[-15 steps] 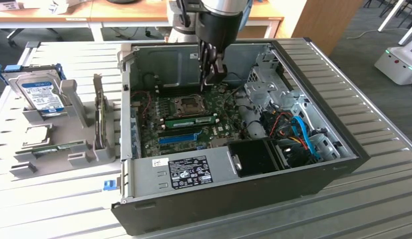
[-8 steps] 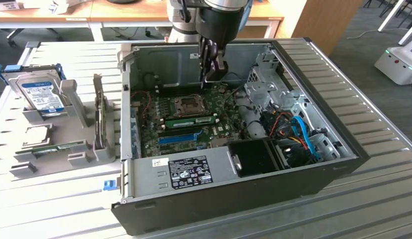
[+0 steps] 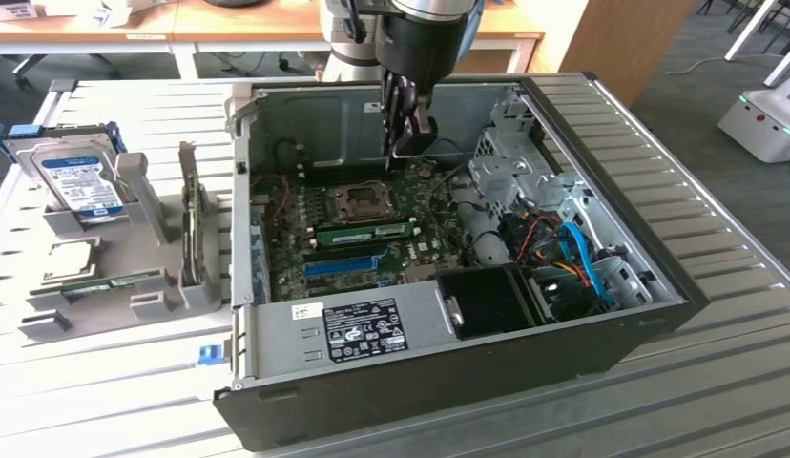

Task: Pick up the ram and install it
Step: 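Press down the ram until it locks into place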

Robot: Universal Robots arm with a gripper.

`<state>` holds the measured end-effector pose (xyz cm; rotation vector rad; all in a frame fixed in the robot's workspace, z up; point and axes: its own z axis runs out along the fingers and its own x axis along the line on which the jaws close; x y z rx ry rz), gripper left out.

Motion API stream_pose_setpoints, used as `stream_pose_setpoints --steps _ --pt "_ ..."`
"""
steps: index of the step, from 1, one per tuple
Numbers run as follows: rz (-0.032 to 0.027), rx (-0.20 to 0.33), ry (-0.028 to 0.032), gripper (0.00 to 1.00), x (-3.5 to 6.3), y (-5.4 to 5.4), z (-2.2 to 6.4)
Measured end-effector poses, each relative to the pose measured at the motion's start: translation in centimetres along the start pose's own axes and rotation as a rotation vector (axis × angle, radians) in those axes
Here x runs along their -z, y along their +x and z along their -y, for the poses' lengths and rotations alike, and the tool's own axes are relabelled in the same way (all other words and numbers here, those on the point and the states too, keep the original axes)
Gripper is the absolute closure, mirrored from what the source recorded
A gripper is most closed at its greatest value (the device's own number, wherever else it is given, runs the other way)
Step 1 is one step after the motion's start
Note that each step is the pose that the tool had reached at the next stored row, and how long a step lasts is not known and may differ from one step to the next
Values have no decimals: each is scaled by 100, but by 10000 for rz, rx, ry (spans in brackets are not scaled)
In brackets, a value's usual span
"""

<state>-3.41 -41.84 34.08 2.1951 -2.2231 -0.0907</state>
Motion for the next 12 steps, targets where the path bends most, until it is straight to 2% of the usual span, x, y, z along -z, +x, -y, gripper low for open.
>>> stream_pose_setpoints --steps 4,6,7,8,12 --pt "0 0 0 70 0 0 0" --pt "0 0 0 83 0 0 0" --pt "0 0 0 83 0 0 0" --pt "0 0 0 89 0 0 0" --pt "0 0 0 89 0 0 0"
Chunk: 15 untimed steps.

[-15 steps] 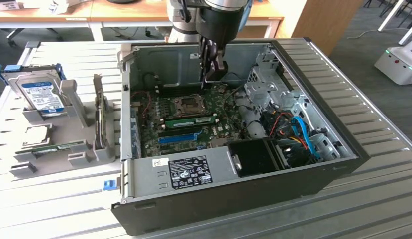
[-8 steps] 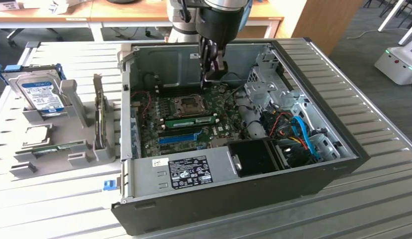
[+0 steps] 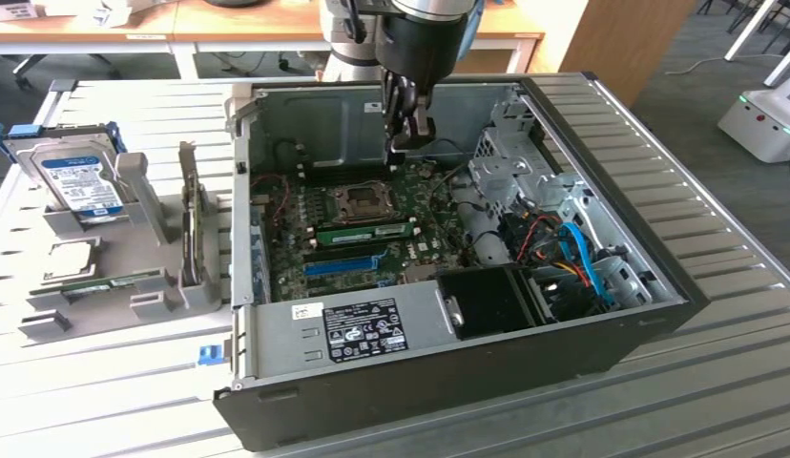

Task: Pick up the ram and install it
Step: 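Press down the ram until it locks into place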

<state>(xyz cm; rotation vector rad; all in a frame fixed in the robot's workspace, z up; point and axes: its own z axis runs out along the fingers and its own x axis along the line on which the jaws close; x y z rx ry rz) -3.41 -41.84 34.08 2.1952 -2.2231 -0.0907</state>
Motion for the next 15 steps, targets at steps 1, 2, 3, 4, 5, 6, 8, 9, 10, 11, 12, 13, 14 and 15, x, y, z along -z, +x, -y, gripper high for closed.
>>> stream_pose_setpoints --steps 1,2,3,4,5,6,8,9,10,11,12,13,14,15 --pt "0 0 0 89 0 0 0" --pt "0 0 0 89 0 0 0" --pt "2 0 0 89 -2 0 0" --pt "2 0 -1 89 -2 0 0" --pt "3 0 -1 89 -2 0 0" --pt "2 0 0 89 -2 0 0" --pt "2 0 -1 89 -2 0 0" --pt "3 0 0 89 -2 0 0" --pt "3 0 0 89 -2 0 0" --pt "3 0 -1 89 -2 0 0" --pt "3 0 -1 89 -2 0 0" --pt "2 1 0 89 -2 0 0" --pt "3 0 0 89 -2 0 0" --pt "2 0 0 89 -2 0 0"
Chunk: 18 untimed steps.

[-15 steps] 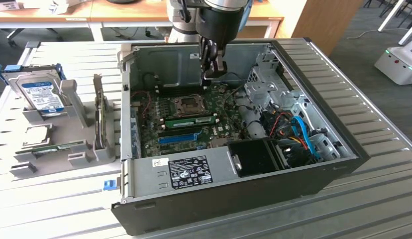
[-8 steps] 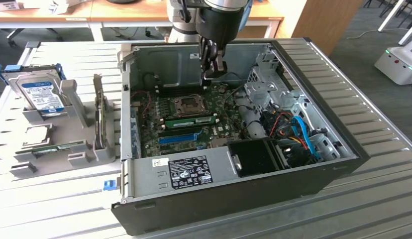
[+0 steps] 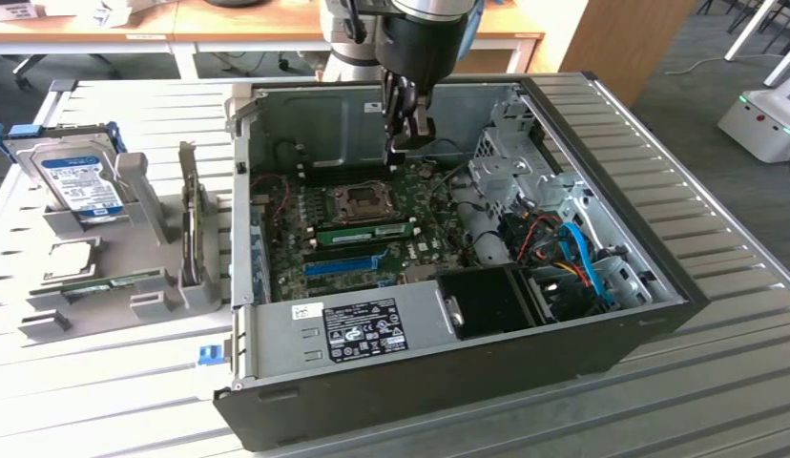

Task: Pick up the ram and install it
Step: 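Press down the ram until it locks into place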

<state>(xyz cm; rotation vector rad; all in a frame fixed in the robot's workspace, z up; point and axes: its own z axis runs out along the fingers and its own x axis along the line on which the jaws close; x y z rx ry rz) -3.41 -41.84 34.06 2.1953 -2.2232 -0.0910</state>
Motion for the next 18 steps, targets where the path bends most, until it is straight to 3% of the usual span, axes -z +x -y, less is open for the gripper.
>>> stream_pose_setpoints --steps 2,9,18 --pt "16 3 0 89 -1 0 8" --pt "161 37 -2 89 4 -2 106" --pt "199 40 -4 89 13 -3 255"
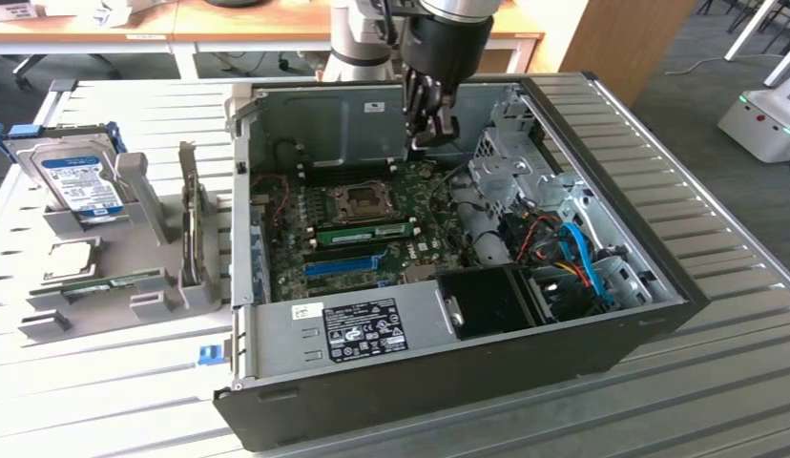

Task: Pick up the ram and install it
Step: 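Press down the ram until it locks into place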

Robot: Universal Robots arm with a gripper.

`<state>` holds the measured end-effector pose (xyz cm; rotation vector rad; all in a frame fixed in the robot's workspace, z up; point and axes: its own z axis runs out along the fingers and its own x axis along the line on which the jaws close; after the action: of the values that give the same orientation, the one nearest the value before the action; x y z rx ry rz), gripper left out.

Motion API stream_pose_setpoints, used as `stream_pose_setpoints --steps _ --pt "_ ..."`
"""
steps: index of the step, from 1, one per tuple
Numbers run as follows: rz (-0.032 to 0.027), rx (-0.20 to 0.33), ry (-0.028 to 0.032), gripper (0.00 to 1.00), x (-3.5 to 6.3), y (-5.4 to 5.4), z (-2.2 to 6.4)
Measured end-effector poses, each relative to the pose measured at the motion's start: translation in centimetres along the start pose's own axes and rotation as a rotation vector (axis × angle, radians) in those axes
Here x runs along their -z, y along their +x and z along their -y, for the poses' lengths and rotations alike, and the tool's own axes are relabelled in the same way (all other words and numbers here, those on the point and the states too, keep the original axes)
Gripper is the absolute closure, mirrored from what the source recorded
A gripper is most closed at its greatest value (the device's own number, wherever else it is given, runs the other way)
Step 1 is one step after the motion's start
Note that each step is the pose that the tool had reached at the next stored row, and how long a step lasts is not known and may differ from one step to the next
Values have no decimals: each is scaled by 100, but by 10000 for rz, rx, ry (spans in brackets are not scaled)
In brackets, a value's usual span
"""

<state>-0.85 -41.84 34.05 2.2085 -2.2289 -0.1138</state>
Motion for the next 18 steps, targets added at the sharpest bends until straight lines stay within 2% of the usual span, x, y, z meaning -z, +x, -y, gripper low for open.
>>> stream_pose_setpoints --steps 7,18 --pt "40 2 -1 89 3 -1 67" --pt "29 1 -1 89 -7 0 69"
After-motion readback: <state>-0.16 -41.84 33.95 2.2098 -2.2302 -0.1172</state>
